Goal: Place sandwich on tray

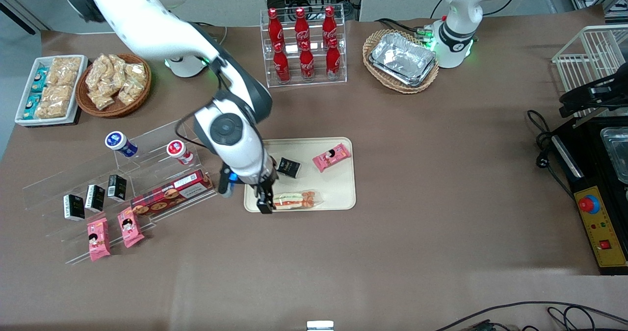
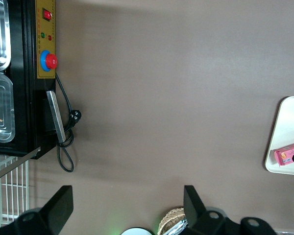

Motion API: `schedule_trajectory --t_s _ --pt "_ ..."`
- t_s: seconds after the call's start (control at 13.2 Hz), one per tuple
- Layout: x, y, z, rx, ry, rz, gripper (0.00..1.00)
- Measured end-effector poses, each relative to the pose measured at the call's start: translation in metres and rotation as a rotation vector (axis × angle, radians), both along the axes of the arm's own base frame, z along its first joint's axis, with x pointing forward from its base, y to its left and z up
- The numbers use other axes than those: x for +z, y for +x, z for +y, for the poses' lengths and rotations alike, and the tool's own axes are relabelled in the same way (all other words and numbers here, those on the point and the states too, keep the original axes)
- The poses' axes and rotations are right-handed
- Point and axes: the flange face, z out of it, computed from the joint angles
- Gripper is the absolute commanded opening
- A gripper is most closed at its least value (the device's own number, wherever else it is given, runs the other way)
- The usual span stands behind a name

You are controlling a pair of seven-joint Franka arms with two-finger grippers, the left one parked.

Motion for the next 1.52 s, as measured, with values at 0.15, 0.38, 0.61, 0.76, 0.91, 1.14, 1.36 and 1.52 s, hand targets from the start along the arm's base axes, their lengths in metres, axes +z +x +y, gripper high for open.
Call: schedule_trajectory --t_s 0.15,0.38,0.61,0.76,0.91,1.14,1.36,1.52 --pt "0.048 0.000 -0.029 0.113 0.021 0.047 1.00" --pt "0.100 0.010 -0.120 0.377 0.069 0.111 1.00" --pt "0.140 0.017 -0.217 0.581 0.069 0.090 1.00" --pt "0.169 0.016 -0.269 0.743 0.023 0.027 1.00" --pt "0.193 0.010 -0.308 0.953 -0.092 -0.008 1.00" --pt "0.216 0.004 -0.341 1.237 -0.160 -0.063 1.00" --pt "0.237 -0.005 -0.363 1.439 -0.210 -0.103 1.00" --pt "0.251 -0.015 -0.374 1.512 -0.232 -0.105 1.00"
